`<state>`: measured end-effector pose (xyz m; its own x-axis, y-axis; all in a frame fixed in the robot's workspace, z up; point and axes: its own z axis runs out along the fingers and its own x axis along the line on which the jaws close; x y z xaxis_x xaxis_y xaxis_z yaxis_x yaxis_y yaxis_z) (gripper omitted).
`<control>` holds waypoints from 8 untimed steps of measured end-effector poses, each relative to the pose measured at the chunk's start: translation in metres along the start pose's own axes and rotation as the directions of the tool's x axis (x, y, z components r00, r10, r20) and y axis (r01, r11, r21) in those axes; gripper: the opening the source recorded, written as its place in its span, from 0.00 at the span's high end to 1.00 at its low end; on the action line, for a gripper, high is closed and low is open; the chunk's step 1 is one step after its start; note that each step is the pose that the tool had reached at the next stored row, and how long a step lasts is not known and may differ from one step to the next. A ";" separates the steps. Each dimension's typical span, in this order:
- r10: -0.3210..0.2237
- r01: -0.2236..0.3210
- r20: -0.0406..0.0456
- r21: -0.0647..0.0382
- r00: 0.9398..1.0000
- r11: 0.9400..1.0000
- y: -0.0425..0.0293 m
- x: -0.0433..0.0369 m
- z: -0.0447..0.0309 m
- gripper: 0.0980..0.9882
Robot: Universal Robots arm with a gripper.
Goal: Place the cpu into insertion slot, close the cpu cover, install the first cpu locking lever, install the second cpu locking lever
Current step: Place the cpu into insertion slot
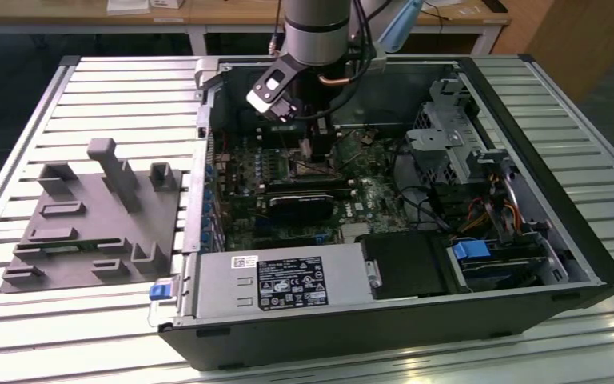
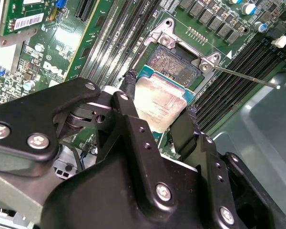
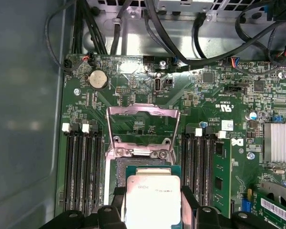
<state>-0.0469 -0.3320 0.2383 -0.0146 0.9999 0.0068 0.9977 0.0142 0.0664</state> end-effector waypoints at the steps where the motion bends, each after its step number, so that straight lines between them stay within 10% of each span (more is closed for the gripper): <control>1: 0.000 0.000 0.000 0.000 1.000 1.000 0.0001 0.0000 0.0004 0.50; 8: 0.000 0.000 0.000 0.000 1.000 1.000 0.0004 0.0005 0.0035 0.50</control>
<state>-0.0462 -0.3314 0.2348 -0.0147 0.9999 0.0069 0.9977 0.0142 0.0665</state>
